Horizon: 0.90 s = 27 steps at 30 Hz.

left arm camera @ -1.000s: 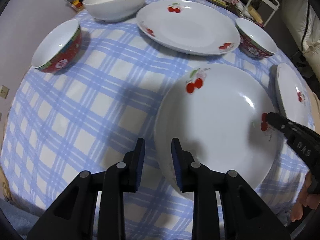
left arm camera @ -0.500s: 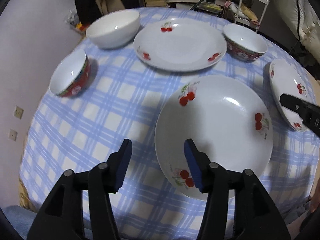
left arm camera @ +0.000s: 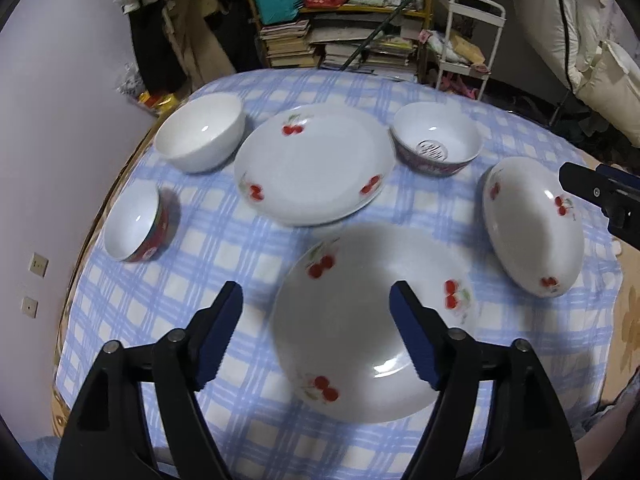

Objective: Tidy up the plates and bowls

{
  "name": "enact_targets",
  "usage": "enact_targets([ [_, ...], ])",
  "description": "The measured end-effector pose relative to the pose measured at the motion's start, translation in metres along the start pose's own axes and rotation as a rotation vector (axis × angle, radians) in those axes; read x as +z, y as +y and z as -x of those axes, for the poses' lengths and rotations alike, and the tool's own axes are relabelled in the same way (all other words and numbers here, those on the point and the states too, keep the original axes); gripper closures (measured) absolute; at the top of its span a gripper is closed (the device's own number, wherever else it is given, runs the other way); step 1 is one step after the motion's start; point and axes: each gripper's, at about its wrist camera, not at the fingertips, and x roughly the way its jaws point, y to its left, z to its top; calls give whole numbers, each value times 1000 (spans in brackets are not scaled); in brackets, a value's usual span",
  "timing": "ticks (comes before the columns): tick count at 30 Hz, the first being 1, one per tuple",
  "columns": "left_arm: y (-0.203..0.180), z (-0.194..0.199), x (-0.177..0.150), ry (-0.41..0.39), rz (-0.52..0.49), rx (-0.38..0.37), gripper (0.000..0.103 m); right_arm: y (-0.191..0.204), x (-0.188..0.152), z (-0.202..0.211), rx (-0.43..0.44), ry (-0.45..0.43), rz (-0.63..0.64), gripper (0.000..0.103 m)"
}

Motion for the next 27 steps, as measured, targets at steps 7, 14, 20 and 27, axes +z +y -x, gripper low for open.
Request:
enact_targets([
  [7,-33,6,24,-11,-45,-12,18,-38,14,20,-34,-43,11,8],
  [14,-70,3,43,-30,-81,-20,18,-91,16,10,-38,-18,-49,7],
  [20,-95,-1,50,-71,-105,-30,18,-127,8,-12,-2,30,-124,7],
  [27,-116,-29,56,-22,-108,-72,18,-146,-2,-45,35,90,-151,7],
])
